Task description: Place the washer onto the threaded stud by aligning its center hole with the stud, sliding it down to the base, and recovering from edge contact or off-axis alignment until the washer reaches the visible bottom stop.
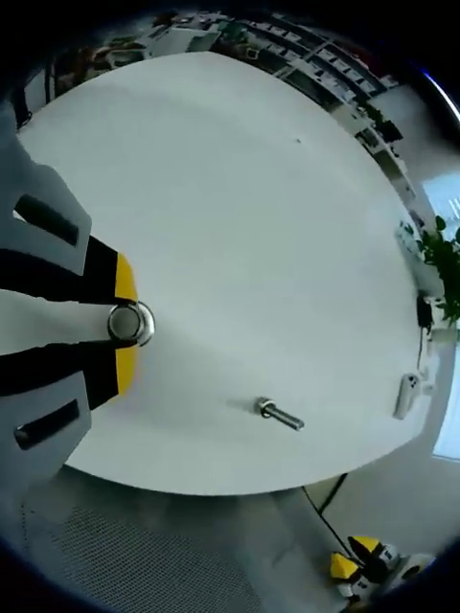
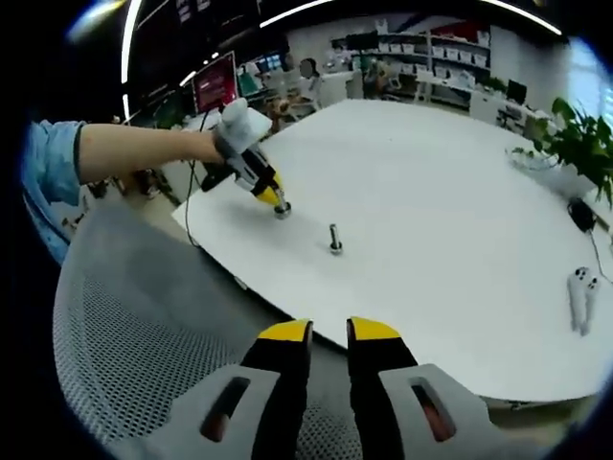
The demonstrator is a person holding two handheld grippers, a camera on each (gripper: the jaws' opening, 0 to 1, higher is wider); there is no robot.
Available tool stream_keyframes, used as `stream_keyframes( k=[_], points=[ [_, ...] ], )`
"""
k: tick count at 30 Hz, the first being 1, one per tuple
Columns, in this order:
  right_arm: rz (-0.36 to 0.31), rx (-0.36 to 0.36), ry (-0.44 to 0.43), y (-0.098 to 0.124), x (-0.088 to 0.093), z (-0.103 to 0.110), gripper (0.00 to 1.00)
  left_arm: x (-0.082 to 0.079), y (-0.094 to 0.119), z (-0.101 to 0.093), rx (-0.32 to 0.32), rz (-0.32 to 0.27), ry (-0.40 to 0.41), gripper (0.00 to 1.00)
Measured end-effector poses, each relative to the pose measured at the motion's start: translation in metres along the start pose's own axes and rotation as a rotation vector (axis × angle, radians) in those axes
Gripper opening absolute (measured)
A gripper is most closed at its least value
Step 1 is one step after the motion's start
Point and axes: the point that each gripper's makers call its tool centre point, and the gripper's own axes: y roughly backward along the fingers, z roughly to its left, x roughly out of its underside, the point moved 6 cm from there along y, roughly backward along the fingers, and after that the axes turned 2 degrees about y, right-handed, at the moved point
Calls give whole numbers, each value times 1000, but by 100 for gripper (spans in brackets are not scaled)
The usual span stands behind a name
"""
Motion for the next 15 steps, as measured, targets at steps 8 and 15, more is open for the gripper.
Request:
stream_keyframes(
  k=[8, 15],
  points=[
    [10, -15, 16, -1, 1, 2, 17, 0, 0, -1, -3, 9, 22, 11],
    [1, -29, 11, -1, 0, 4, 17, -1, 1, -6, -21, 12, 41, 11]
  ],
)
